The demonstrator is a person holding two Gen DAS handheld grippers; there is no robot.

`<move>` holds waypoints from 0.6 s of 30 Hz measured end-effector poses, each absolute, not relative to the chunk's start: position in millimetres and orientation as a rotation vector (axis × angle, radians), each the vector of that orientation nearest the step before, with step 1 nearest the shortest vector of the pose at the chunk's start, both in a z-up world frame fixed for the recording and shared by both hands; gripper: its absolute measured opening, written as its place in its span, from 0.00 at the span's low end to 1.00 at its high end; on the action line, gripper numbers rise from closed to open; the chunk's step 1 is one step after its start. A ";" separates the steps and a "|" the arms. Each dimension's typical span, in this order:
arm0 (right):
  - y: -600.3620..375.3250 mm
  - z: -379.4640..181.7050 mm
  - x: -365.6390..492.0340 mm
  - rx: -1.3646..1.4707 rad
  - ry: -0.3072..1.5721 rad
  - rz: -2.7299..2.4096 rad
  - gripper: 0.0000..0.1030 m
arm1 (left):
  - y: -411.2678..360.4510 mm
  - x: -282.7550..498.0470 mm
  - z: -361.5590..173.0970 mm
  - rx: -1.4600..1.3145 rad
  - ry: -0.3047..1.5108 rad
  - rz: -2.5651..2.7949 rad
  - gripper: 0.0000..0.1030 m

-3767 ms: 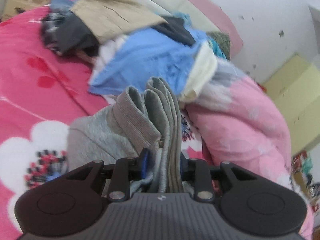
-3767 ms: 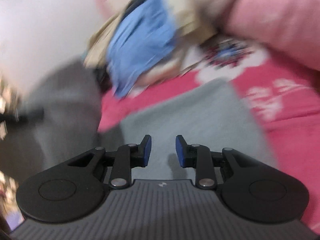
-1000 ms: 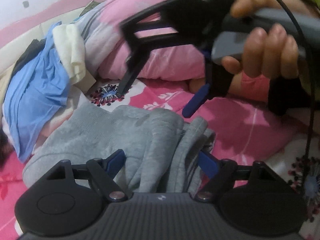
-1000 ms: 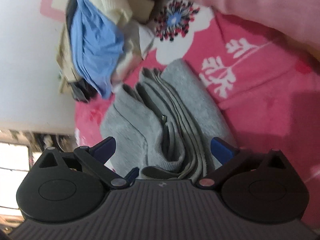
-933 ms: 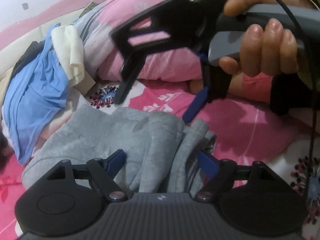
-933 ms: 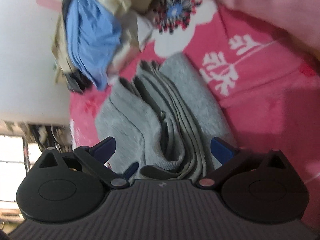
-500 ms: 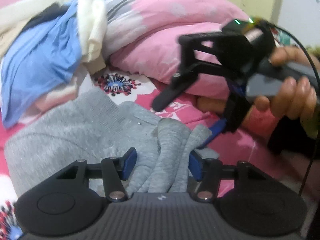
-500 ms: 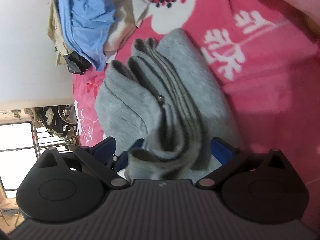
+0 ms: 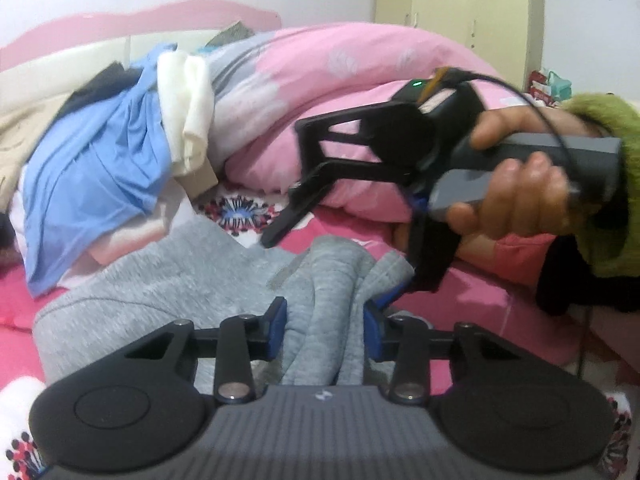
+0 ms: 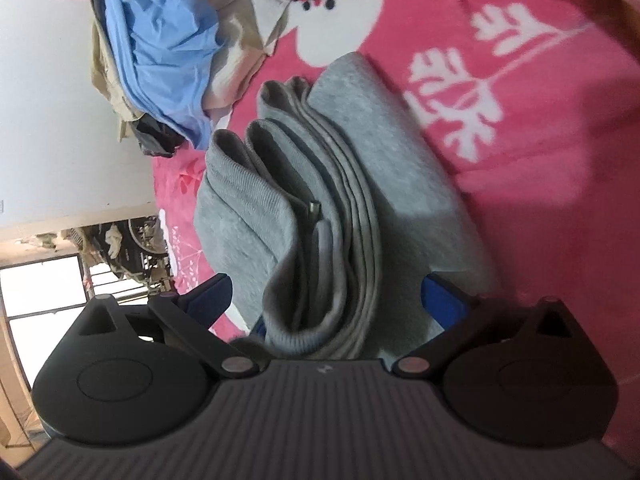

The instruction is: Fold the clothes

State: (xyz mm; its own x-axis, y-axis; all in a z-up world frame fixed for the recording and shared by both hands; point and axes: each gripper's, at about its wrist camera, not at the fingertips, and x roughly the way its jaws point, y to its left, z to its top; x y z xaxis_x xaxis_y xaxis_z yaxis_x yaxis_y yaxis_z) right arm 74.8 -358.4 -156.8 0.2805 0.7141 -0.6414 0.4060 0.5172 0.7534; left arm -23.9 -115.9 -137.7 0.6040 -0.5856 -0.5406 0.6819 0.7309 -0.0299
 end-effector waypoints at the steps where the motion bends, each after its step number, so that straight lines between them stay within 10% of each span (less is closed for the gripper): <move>1: -356.7 -157.6 77.3 1.088 1.335 0.287 0.98 | -115.5 -25.6 -137.3 0.188 0.546 -0.741 0.38; 9: -339.6 -158.0 104.2 1.020 1.294 0.436 0.86 | -121.9 -38.6 -139.0 0.246 0.498 -0.757 0.38; 18: -316.0 -139.3 110.2 0.695 1.163 0.522 0.26 | -130.3 -48.8 -140.0 0.302 0.439 -0.779 0.38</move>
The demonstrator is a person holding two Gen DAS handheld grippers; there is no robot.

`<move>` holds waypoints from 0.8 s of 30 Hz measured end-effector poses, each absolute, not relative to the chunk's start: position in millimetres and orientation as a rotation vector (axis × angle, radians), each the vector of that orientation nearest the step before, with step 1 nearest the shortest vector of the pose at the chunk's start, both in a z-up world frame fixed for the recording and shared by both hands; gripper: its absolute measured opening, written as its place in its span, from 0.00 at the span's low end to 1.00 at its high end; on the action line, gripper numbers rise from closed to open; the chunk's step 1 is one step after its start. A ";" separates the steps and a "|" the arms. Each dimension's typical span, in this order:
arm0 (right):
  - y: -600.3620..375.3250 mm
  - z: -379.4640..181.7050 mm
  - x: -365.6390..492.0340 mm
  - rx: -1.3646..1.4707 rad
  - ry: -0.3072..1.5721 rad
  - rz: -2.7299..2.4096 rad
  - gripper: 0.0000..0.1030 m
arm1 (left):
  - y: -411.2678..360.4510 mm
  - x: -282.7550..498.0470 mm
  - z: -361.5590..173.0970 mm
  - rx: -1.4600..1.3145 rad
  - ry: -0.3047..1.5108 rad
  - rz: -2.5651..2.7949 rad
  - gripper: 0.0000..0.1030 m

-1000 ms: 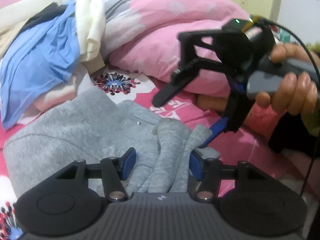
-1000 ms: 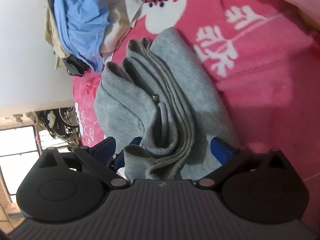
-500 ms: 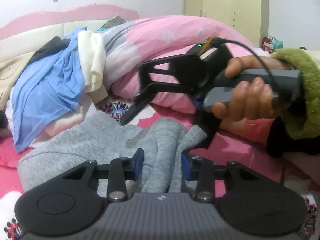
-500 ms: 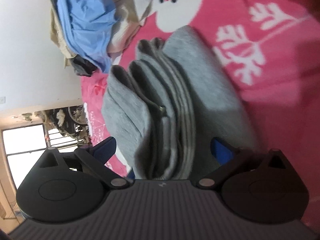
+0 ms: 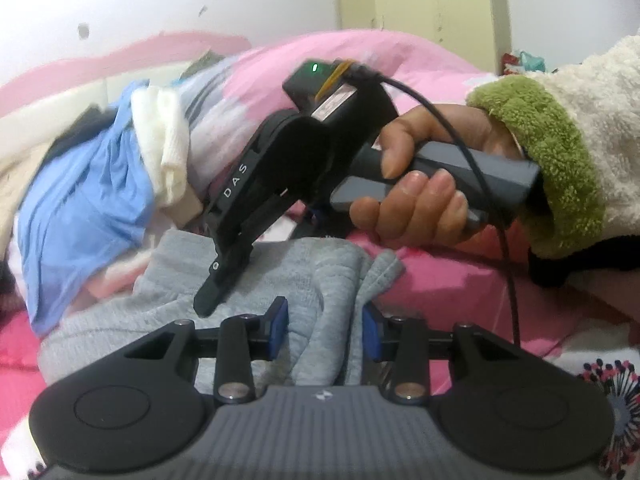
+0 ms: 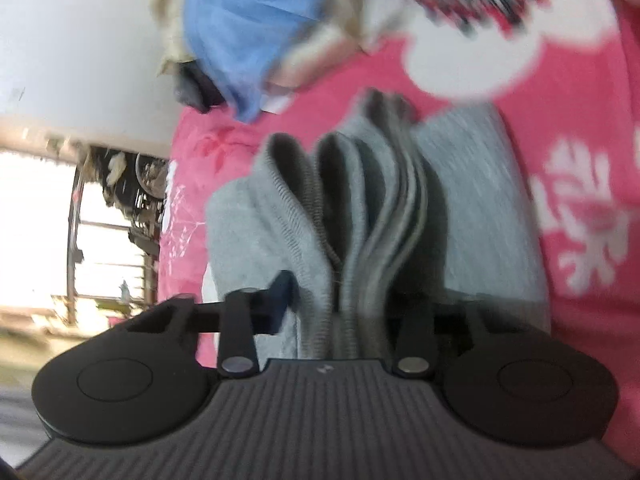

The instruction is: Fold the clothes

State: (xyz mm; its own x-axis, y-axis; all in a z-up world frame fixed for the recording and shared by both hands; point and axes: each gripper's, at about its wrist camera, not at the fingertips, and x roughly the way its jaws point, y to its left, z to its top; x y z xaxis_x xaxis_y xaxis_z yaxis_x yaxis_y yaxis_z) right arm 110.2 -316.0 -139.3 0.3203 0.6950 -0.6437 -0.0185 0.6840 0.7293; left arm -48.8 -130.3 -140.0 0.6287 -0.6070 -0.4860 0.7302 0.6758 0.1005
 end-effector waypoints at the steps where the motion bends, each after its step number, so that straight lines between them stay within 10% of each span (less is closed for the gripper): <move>1: -315.3 -129.3 104.1 0.650 1.122 0.535 0.26 | -131.7 -51.8 -137.3 0.310 0.416 -0.790 0.38; 24: -356.0 -147.2 92.6 0.596 1.106 0.436 0.46 | -94.1 -78.8 -114.3 0.248 0.524 -0.888 0.52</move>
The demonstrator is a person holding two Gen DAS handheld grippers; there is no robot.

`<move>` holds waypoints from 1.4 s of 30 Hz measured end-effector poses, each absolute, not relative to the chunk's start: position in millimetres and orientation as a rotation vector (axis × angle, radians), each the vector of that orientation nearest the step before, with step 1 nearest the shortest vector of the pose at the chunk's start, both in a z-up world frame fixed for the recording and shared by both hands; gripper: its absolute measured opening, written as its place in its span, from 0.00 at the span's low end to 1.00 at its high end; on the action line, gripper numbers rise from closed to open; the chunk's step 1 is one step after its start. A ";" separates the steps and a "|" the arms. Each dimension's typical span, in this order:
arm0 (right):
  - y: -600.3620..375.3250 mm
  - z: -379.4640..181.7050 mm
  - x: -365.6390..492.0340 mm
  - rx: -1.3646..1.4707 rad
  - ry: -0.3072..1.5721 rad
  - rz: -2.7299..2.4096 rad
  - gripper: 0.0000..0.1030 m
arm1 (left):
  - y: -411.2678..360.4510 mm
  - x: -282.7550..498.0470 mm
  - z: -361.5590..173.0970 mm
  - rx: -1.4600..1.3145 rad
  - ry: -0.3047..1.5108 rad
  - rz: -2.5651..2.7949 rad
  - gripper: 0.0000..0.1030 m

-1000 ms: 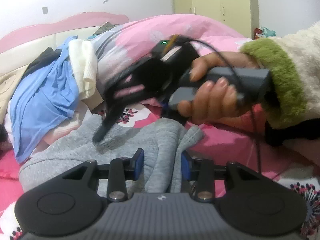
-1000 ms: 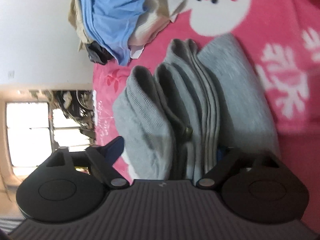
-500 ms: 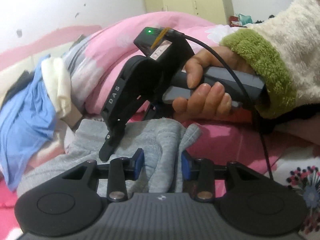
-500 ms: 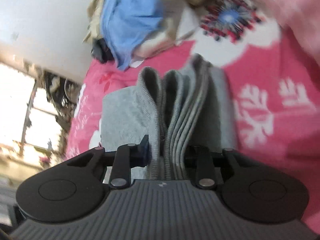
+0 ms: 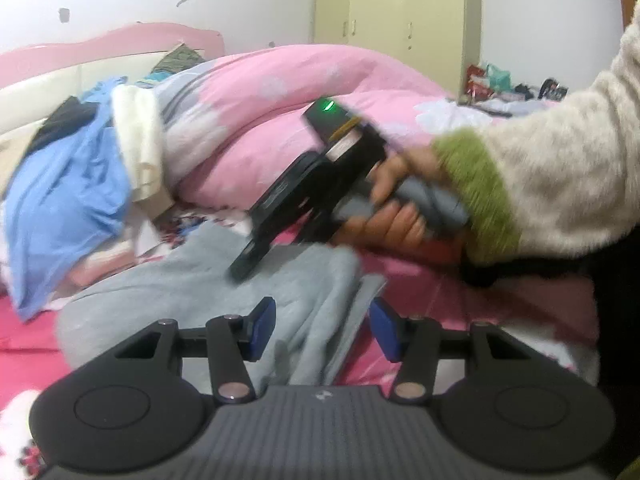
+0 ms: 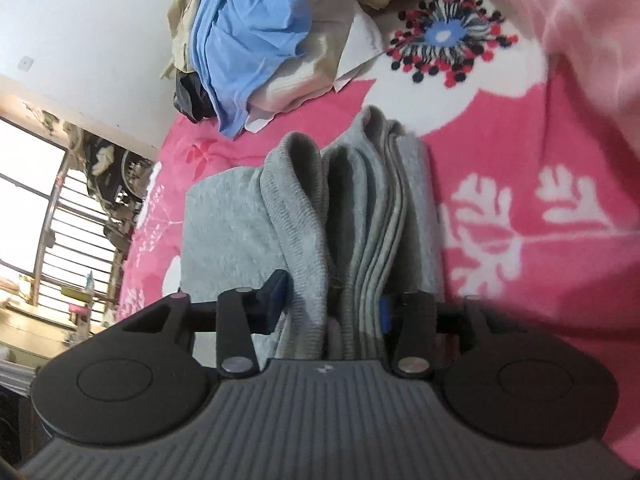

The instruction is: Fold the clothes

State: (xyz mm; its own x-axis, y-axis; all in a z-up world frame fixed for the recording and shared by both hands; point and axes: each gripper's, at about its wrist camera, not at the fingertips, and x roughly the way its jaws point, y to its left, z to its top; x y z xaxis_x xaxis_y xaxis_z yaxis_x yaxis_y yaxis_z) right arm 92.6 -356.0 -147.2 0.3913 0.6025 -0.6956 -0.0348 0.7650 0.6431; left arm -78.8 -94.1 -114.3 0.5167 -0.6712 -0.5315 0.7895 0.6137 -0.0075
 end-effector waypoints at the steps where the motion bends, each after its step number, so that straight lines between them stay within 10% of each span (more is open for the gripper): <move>1: -358.0 -141.0 91.8 0.573 1.103 0.412 0.47 | -90.4 -79.8 -118.1 0.260 0.535 -0.873 0.52; 13: -303.2 -112.5 49.4 0.056 1.066 0.371 0.43 | -80.1 -69.7 -154.8 0.183 0.649 -0.853 0.50; 26: -321.7 -102.2 136.1 0.329 0.994 0.308 0.53 | -66.3 -30.8 -176.0 0.018 0.750 -0.723 0.51; 31: -308.1 -113.3 127.3 0.318 0.989 0.346 0.14 | -67.3 -33.3 -178.9 0.030 0.741 -0.712 0.51; 42: -337.4 -125.0 108.1 0.321 0.912 0.266 0.26 | -71.1 -47.5 -164.0 0.054 0.722 -0.715 0.53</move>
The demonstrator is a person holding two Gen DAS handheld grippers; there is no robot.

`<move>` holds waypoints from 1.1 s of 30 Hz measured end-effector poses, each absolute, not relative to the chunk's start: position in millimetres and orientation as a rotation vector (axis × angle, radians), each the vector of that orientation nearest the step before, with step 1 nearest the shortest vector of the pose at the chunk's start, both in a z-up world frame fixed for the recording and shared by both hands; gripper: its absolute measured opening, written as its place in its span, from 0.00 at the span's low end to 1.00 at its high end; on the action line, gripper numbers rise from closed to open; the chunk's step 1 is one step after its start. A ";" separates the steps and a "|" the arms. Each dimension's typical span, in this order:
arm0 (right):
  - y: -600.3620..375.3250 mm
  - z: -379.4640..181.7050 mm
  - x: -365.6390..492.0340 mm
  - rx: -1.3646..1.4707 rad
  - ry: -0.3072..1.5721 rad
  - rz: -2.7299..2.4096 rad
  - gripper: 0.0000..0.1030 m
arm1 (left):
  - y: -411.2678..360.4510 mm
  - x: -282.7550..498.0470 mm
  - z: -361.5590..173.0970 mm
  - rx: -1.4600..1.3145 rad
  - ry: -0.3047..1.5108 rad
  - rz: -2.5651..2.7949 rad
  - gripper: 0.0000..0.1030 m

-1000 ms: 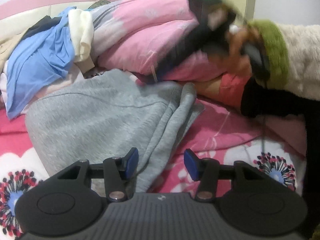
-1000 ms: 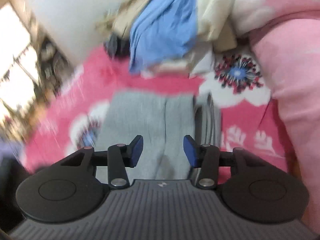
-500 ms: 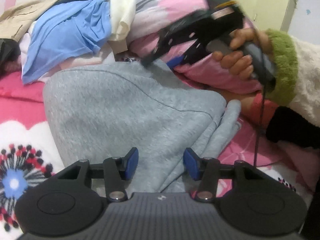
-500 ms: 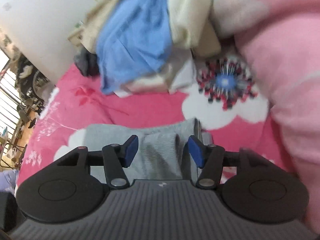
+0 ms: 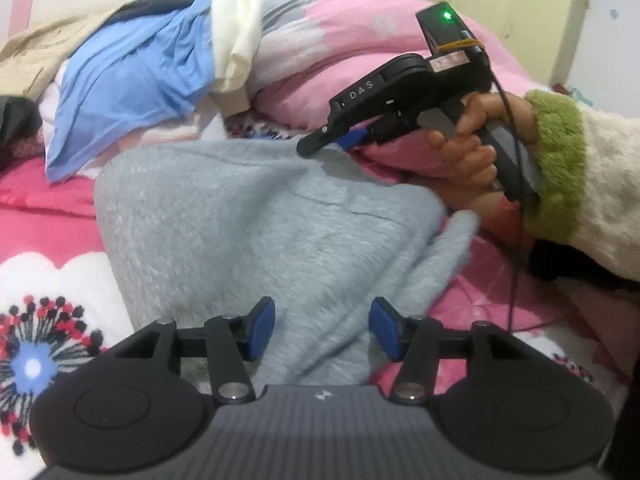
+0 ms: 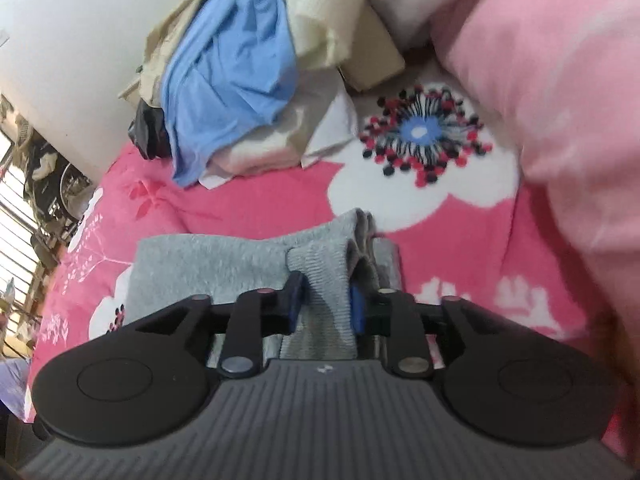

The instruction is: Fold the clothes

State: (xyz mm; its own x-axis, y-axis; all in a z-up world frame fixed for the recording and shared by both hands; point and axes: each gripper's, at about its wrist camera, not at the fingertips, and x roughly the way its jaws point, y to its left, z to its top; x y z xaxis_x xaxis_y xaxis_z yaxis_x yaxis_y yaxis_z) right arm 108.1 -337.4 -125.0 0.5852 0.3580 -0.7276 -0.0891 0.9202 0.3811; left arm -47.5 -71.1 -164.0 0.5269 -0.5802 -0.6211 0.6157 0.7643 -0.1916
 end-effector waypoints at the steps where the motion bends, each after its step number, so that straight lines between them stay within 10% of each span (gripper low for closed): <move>1: -335.2 -113.9 105.0 0.266 0.888 0.253 0.27 | -68.5 -53.0 -159.1 0.060 0.707 -0.727 0.54; 9: -262.7 -62.0 67.9 -0.061 0.623 0.363 0.28 | -46.0 -57.2 -154.2 0.012 0.723 -0.731 0.57; 33: -237.4 -144.1 94.5 -0.076 0.843 0.385 0.18 | -59.5 -53.9 -161.8 0.075 0.790 -0.603 0.63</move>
State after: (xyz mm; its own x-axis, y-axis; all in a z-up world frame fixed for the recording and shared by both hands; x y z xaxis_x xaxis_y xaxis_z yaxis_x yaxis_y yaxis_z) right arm 94.5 -237.4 -144.1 0.6006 0.3024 -0.7401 -0.3616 0.9284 0.0858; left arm -53.9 -59.5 -161.8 0.5462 -0.4806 -0.6861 0.5351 0.8303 -0.1556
